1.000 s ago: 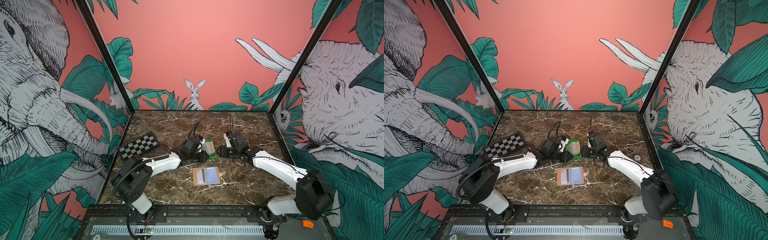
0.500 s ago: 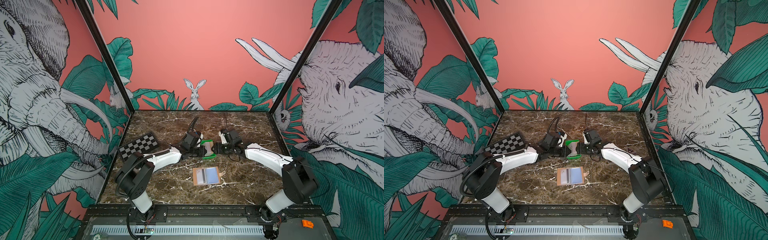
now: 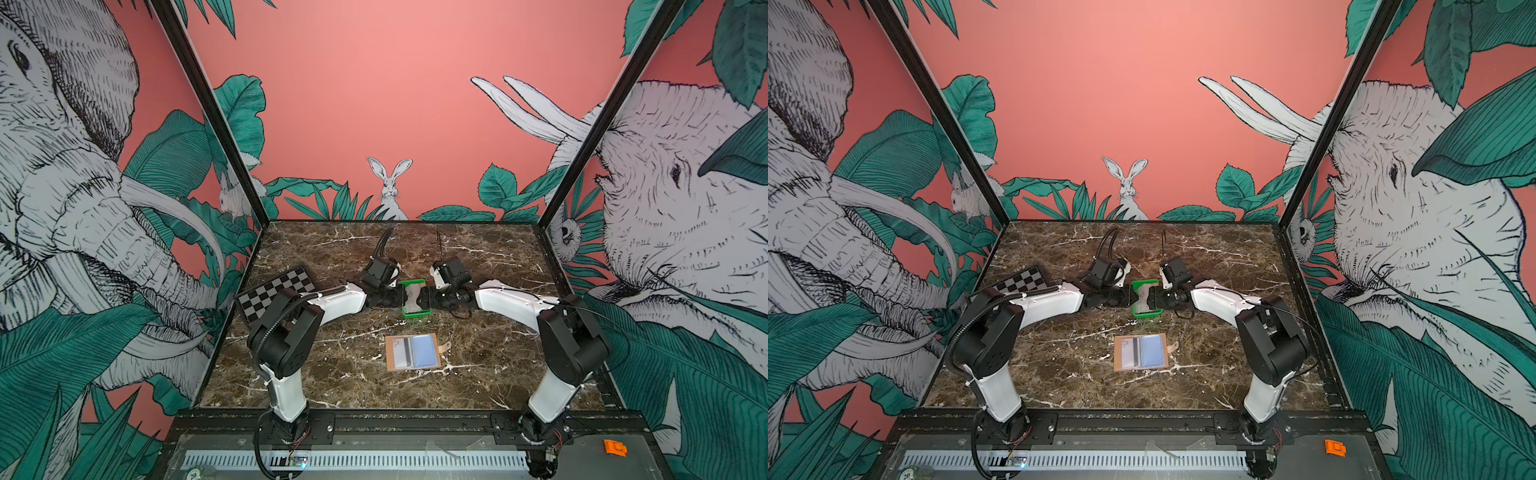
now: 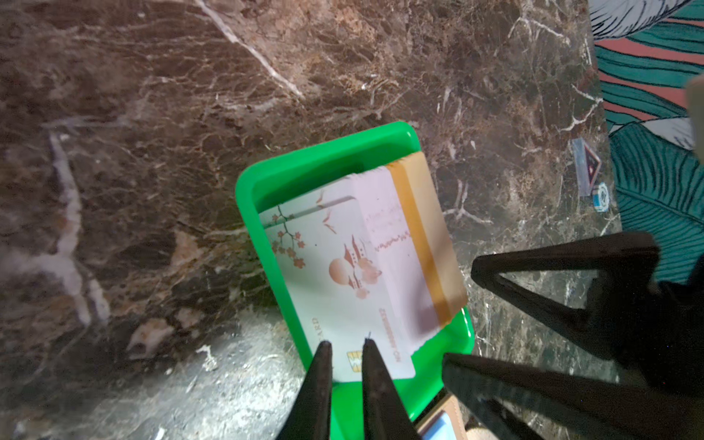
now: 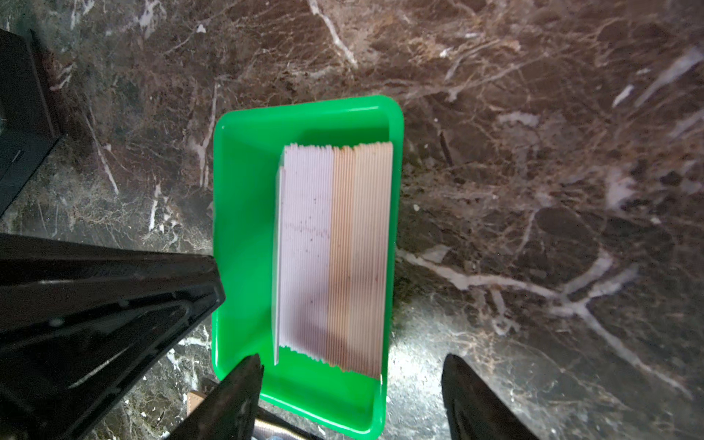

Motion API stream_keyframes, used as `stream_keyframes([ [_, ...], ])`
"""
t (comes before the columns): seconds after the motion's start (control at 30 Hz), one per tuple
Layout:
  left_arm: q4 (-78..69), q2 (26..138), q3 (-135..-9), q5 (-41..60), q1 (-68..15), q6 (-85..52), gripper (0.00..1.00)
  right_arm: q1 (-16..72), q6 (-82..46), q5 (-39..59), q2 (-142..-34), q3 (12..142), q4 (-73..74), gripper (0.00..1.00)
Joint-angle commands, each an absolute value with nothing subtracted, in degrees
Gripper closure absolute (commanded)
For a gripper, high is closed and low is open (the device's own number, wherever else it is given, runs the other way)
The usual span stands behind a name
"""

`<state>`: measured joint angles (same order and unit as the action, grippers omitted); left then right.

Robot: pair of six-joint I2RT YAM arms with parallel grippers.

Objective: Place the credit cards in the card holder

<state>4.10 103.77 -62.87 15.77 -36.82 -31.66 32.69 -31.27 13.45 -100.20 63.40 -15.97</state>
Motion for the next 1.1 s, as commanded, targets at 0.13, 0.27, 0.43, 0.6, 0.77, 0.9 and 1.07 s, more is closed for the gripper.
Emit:
stream_keyframes([
  [0.13, 5.63, 105.06, -65.37, 16.61, -36.65, -30.13, 0.81, 33.33, -30.15, 14.23, -102.56, 65.52, -16.25, 0.26],
  [0.27, 5.78, 105.59, -65.31, 16.35, -36.65, -30.06, 0.81, 33.54, -30.02, 14.60, -103.76, 66.20, -16.23, 0.25],
  [0.43, 6.49, 106.35, -65.57, 16.26, -36.56, -30.05, 0.81, 33.75, -29.85, 15.38, -105.53, 66.90, -15.91, 0.25],
  [0.6, 6.77, 106.51, -65.48, 16.31, -36.54, -30.06, 0.81, 33.75, -29.88, 15.08, -106.39, 67.64, -15.90, 0.25],
  [0.77, 7.00, 106.53, -65.61, 16.26, -36.47, -29.85, 0.81, 33.75, -31.05, 12.98, -106.32, 67.57, -15.76, 0.25],
  [0.9, 7.10, 106.57, -65.39, 16.28, -36.46, -29.82, 0.81, 33.41, -32.01, 11.06, -105.71, 67.33, -15.81, 0.26],
  [1.07, 7.12, 106.66, -65.01, 16.35, -36.34, -29.73, 0.81, 33.05, -32.22, 10.36, -104.87, 67.39, -15.94, 0.26],
])
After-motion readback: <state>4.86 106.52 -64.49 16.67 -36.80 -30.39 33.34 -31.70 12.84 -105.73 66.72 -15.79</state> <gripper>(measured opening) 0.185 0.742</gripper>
